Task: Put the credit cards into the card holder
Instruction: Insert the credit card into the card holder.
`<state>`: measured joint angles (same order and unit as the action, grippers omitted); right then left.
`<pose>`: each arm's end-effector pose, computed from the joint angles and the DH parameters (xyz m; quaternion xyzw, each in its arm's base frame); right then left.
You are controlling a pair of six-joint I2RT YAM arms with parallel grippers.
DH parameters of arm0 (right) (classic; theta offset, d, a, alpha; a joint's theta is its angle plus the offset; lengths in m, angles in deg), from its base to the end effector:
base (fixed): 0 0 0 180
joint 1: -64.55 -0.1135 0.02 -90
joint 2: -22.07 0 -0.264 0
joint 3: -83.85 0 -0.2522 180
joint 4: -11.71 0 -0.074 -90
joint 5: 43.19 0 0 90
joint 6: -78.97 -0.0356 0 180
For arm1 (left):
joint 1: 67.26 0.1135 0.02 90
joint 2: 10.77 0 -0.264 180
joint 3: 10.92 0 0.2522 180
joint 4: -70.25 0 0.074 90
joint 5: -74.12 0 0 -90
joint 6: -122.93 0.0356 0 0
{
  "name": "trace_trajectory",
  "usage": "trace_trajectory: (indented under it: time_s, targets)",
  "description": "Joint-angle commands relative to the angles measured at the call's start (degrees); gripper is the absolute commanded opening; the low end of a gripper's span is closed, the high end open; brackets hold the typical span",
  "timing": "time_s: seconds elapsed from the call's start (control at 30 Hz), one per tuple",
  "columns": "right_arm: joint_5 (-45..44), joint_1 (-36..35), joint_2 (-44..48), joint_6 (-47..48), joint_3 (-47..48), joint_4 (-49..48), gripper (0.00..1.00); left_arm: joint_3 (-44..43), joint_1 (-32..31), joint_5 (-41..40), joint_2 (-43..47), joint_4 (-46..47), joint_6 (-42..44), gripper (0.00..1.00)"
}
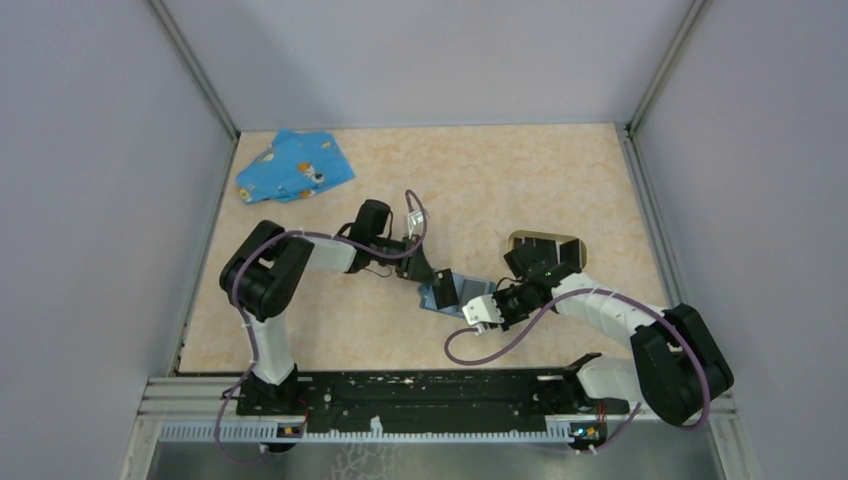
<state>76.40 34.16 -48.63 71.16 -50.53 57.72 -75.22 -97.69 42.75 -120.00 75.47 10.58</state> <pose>0.1595 0.1139 0.1565 -0.8166 0.4944 0.1572 0.2529 0.2922 -0.2069 0.1255 0.2631 0.7727 -0.5617 0.1349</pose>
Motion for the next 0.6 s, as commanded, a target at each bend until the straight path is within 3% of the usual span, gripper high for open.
trace_trajectory:
  time_s: [0.0, 0.57]
  targets:
    - [0.74, -0.98, 0.03, -0.40, 0.58, -0.66, 0.13, -0.18, 0.09, -0.20, -1.53, 0.19, 0.65, 0.00]
    - [-1.75, -1.07, -1.13, -1.96, 0.53, -2.43, 0.13, -5.23, -1.09, -2.39, -4.65, -9.40, 5.14, 0.00]
